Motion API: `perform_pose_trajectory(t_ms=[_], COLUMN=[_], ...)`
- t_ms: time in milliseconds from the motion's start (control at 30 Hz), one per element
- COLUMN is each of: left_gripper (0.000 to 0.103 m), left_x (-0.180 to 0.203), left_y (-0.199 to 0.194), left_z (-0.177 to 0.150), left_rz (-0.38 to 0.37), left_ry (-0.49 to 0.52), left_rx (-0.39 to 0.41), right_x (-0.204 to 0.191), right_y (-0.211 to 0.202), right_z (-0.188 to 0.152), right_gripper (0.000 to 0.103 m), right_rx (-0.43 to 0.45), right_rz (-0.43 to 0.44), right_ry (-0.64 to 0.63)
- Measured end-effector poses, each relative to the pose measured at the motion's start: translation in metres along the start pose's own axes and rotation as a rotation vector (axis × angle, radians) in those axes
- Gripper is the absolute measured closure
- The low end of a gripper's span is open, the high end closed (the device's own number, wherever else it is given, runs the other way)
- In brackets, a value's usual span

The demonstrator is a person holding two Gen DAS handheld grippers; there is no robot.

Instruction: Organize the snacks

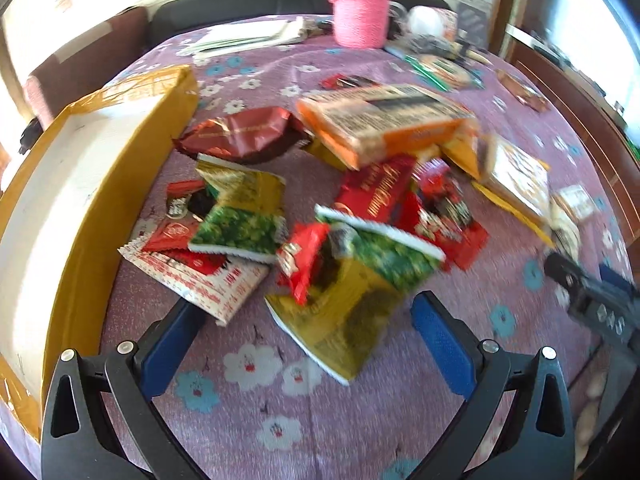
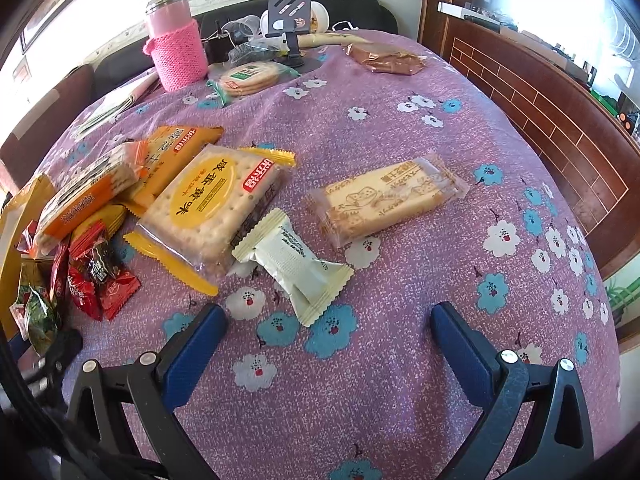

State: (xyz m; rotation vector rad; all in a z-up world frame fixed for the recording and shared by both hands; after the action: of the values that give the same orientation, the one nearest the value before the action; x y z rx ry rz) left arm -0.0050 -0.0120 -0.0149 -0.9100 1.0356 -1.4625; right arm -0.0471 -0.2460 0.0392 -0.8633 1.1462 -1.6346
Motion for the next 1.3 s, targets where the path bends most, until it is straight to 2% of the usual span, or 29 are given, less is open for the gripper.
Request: perform_pose_trajectory(t_ms=[100, 167, 233, 333, 533, 633, 733, 833, 900, 933, 1000, 1133, 1233, 1300], left_gripper=[0.002, 0.007, 0.007, 0.007, 0.007, 0.007, 0.007, 0.007, 0.007, 0.007, 0.007, 0.007, 0.007, 0.012], left_x=[0.002, 0.000, -0.005, -0.024, -0.068, -0.083, -0.083, -0.084, -0.085, -0.085, -0.081, -0.057, -0.028, -0.013], left_y=[-0.009, -0.022, -0.052, -0.095, -0.139, -0.148, -0.149, -0.149, -0.149, -0.149, -0.146, -0.123, -0.098, -0.079], left_z=[-0.011, -0.018, -0.028, -0.043, -0.051, -0.052, -0.050, -0.042, -0.035, -0.032, -0.024, -0.016, -0.017, -0.013], left_rz=[-0.047, -0.088, -0.141, -0.178, -0.159, -0.160, -0.098, -0.098, -0.098, -0.098, -0.103, -0.157, -0.157, -0.134], left_ry=[0.033, 0.037, 0.043, 0.030, -0.016, -0.021, -0.001, 0.017, 0.026, 0.041, 0.096, 0.217, 0.300, 0.347], left_rx=[-0.017, 0.018, 0.122, 0.279, 0.374, 0.431, 0.468, 0.464, 0.458, 0.453, 0.416, 0.302, 0.263, 0.237], right_x=[0.000, 0.000, 0.002, 0.006, 0.005, -0.009, -0.029, -0.059, -0.072, -0.074, -0.071, -0.055, -0.036, -0.022], right_y=[0.000, -0.001, -0.005, -0.018, -0.065, -0.077, -0.084, -0.084, -0.077, -0.075, -0.074, -0.065, -0.056, -0.052], right_z=[0.001, 0.000, -0.003, -0.009, -0.023, -0.018, -0.013, -0.004, 0.009, 0.015, 0.023, 0.025, 0.022, 0.020], right_gripper=[0.000, 0.000, 0.004, 0.014, 0.013, 0.014, 0.017, 0.022, 0.025, 0.030, 0.032, 0.031, 0.030, 0.030], right_rx=[0.004, 0.006, 0.018, 0.069, 0.254, 0.253, 0.251, 0.228, 0.168, 0.151, 0.158, 0.175, 0.154, 0.161], right_rz=[0.001, 0.002, 0.006, 0.020, 0.083, 0.170, 0.230, 0.302, 0.399, 0.415, 0.395, 0.301, 0.314, 0.317], right_ry=[0.000, 0.000, 0.003, 0.005, -0.052, -0.117, -0.184, -0.240, -0.227, -0.209, -0.173, -0.181, -0.160, -0.150])
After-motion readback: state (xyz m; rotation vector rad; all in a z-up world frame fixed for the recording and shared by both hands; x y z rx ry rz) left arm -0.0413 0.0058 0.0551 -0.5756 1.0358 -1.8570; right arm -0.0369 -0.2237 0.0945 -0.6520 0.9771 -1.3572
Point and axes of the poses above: each gripper's, at about its wrist camera, not at the fingertips, and y roughly the way its jaws point, x to its right, z to its top, the point moved 2 cm from there along y, roughly the way its jaws point, and after that the axes turned 13 degrees about -x, right-handed, at the moved point
